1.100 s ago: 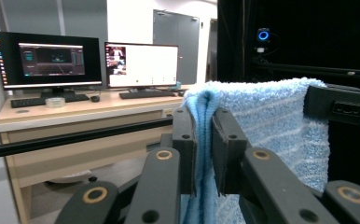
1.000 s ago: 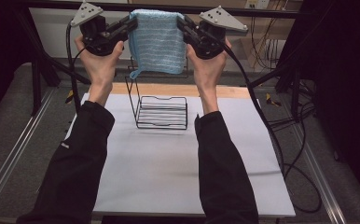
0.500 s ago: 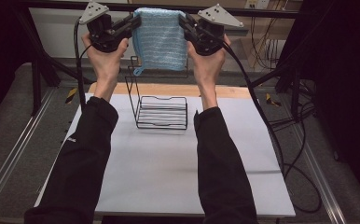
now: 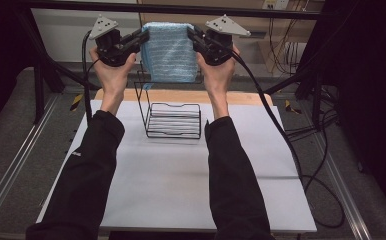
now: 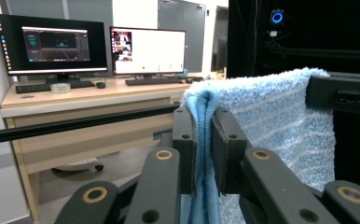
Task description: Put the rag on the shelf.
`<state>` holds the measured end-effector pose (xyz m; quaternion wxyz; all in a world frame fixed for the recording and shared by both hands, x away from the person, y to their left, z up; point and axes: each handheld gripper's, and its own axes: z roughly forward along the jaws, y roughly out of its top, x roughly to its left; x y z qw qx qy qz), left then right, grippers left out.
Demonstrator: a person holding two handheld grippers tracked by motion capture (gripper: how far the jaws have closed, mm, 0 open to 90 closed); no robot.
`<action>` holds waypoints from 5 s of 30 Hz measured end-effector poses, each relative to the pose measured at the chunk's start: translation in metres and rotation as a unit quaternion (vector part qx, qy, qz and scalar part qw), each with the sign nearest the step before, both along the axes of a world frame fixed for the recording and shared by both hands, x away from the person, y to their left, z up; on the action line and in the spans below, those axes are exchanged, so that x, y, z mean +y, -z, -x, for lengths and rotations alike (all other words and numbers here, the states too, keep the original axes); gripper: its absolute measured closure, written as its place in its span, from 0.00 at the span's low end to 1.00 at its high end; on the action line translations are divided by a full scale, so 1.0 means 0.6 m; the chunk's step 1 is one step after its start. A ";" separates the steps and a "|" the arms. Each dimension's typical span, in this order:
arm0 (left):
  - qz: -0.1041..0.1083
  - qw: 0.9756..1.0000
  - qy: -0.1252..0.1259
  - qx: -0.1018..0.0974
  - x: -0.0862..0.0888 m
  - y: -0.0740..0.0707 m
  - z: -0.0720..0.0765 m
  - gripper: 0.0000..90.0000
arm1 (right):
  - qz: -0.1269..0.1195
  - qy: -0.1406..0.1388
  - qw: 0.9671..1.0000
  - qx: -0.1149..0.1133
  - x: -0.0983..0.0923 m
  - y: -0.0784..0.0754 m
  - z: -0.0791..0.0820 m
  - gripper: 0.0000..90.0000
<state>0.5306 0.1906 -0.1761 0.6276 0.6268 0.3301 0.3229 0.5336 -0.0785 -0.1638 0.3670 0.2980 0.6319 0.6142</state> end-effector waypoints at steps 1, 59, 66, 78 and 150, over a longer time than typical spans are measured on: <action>-0.001 1.000 0.002 0.003 0.001 0.004 0.001 0.90 | 0.001 -0.002 1.000 0.001 0.000 0.003 0.000 0.91; -0.062 0.991 0.098 0.061 0.034 0.122 0.079 0.88 | 0.084 -0.095 0.990 0.066 -0.016 0.106 0.080 0.89; -0.058 0.992 0.086 0.066 0.040 0.097 0.084 0.82 | 0.102 -0.104 0.988 0.060 -0.013 0.111 0.087 0.90; -0.037 0.997 0.053 0.038 0.022 0.023 0.090 0.79 | 0.102 -0.113 0.986 0.063 -0.018 0.121 0.094 0.90; -0.120 0.984 0.055 0.117 0.049 0.120 0.143 0.51 | 0.066 -0.097 0.985 0.125 -0.048 0.156 0.143 0.37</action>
